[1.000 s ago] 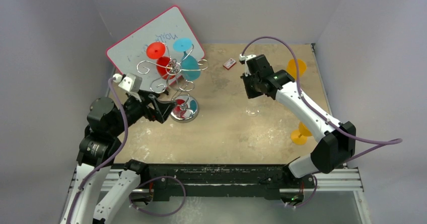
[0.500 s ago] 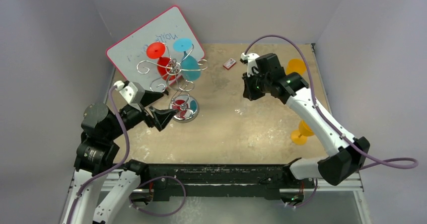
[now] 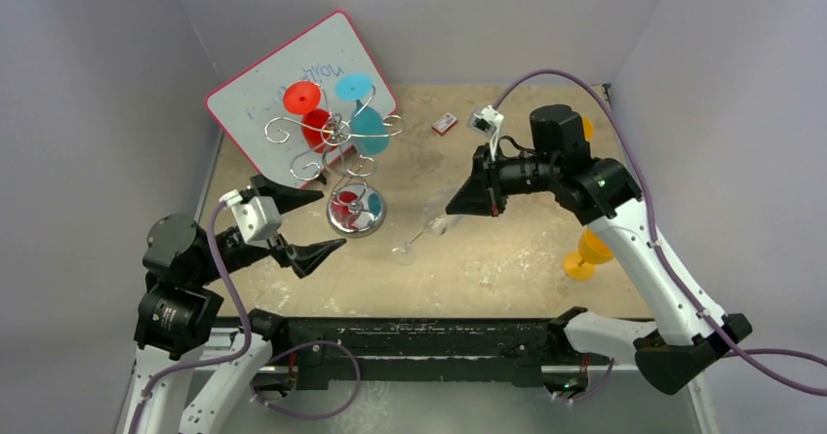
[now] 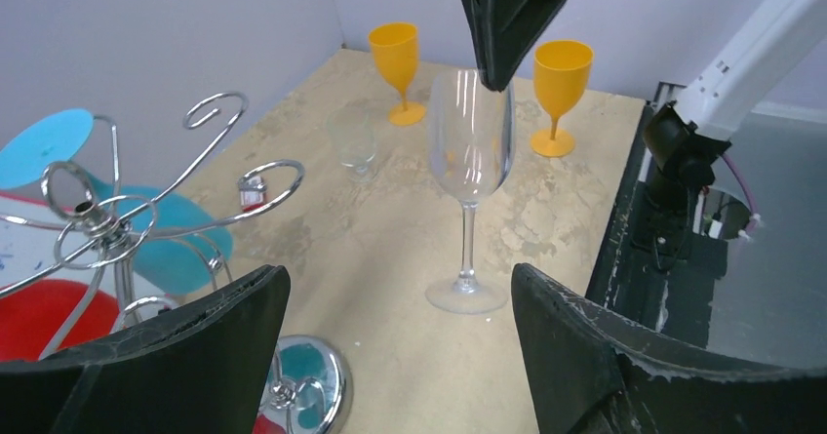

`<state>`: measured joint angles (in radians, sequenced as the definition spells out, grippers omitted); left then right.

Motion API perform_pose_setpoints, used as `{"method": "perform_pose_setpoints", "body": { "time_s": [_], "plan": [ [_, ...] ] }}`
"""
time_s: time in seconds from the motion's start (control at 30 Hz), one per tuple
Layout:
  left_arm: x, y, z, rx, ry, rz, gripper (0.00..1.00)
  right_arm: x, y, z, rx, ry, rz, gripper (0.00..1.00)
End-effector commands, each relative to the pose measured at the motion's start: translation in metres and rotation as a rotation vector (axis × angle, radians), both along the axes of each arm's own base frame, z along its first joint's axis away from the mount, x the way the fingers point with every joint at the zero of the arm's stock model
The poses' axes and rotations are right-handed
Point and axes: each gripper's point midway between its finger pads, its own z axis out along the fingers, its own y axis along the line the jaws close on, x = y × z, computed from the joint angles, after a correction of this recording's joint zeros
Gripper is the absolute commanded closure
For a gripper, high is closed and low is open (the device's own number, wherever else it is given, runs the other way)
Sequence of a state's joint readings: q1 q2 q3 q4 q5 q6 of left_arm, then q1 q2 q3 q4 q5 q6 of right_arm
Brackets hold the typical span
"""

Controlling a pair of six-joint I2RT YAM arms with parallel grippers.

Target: Place the wine glass upside down on the wine glass rack

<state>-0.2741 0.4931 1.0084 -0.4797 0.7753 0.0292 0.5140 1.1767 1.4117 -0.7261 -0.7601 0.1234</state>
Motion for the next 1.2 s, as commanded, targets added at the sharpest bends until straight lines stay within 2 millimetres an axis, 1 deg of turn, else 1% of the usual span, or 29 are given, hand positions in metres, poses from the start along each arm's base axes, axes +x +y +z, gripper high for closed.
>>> {"method": "perform_pose_setpoints", "body": {
  "time_s": [0.0,0.1,0.2,0.3,0.33,0.4,0.6,0.93,1.07,1.17],
  "plan": [
    [-0.025,-0.007,0.015,0.060,-0.182,-0.137,0.17,-0.049,0.014,0.069,0.282,-0.057,0.275,1.00],
    [-0.033,-0.010,0.013,0.079,-0.201,-0.191,0.20,-0.065,0.014,0.088,0.375,-0.064,0.365,1.00],
    [-0.042,-0.012,0.011,0.110,-0.221,-0.250,0.23,-0.079,0.012,0.103,0.442,-0.058,0.441,1.00],
    [-0.045,-0.012,0.007,0.133,-0.230,-0.269,0.24,-0.083,0.012,0.114,0.488,-0.086,0.480,1.00],
    [-0.044,-0.012,0.005,0.139,-0.229,-0.267,0.25,-0.084,0.012,0.116,0.499,-0.089,0.493,1.00],
    [-0.046,-0.011,0.002,0.149,-0.229,-0.273,0.24,-0.088,0.011,0.114,0.500,-0.065,0.525,1.00],
    [-0.050,-0.011,-0.004,0.168,-0.236,-0.299,0.24,-0.078,0.016,0.120,0.506,-0.049,0.510,1.00],
    [-0.058,-0.015,-0.013,0.188,-0.238,-0.384,0.26,-0.070,0.022,0.135,0.560,-0.044,0.504,1.00],
    [-0.057,-0.016,-0.020,0.203,-0.218,-0.398,0.27,-0.064,0.025,0.137,0.562,-0.023,0.507,1.00],
    [-0.058,-0.017,-0.022,0.209,-0.216,-0.416,0.29,-0.062,0.027,0.139,0.568,-0.014,0.515,1.00]
  ]
}}
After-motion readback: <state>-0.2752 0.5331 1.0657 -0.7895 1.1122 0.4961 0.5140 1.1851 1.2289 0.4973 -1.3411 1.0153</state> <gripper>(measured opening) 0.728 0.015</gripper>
